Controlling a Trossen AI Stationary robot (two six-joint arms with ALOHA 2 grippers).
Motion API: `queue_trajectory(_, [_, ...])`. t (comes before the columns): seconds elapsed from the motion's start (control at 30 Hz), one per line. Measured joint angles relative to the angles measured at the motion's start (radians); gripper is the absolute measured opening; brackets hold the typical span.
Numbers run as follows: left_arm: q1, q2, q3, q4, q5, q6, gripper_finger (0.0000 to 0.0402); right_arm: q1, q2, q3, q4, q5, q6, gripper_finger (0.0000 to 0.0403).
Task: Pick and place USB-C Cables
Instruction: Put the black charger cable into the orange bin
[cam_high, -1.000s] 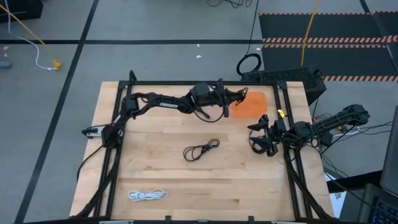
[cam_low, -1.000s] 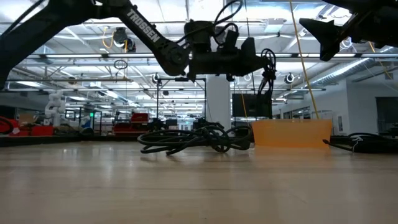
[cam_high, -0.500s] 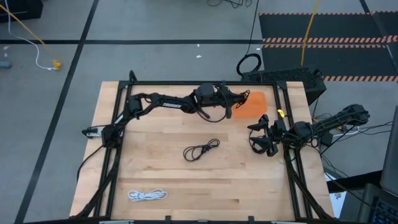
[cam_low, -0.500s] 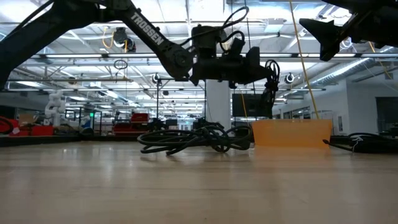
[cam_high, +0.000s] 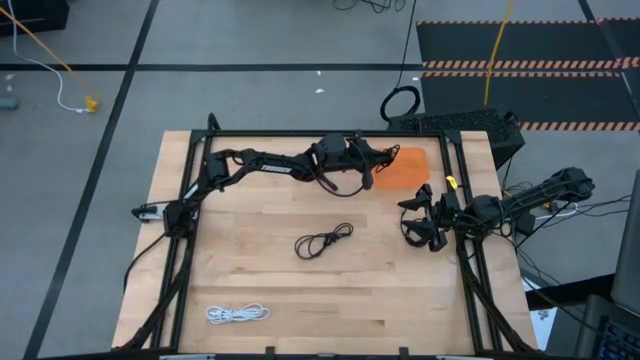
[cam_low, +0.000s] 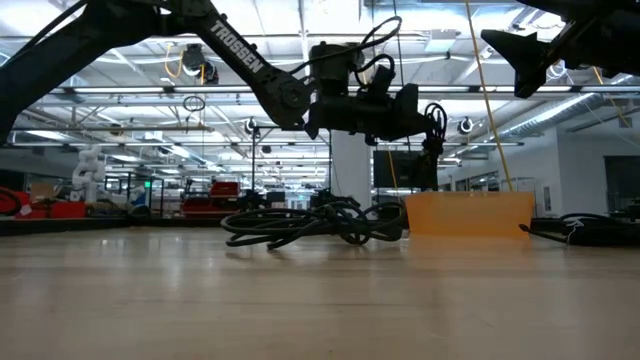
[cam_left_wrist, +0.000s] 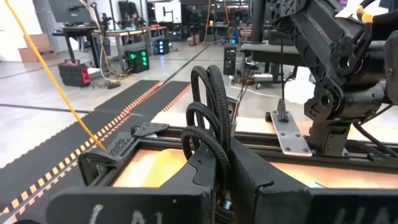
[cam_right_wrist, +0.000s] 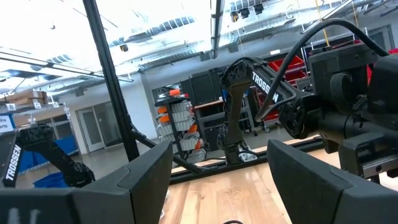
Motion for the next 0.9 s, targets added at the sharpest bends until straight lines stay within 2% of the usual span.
queue_trajectory(0.9, [-0.021,0.0,0.0,-0.019,-0.01,0.025,0.0026,0.0,0.0,0.0,0.0,0.0,0.0,0.0254])
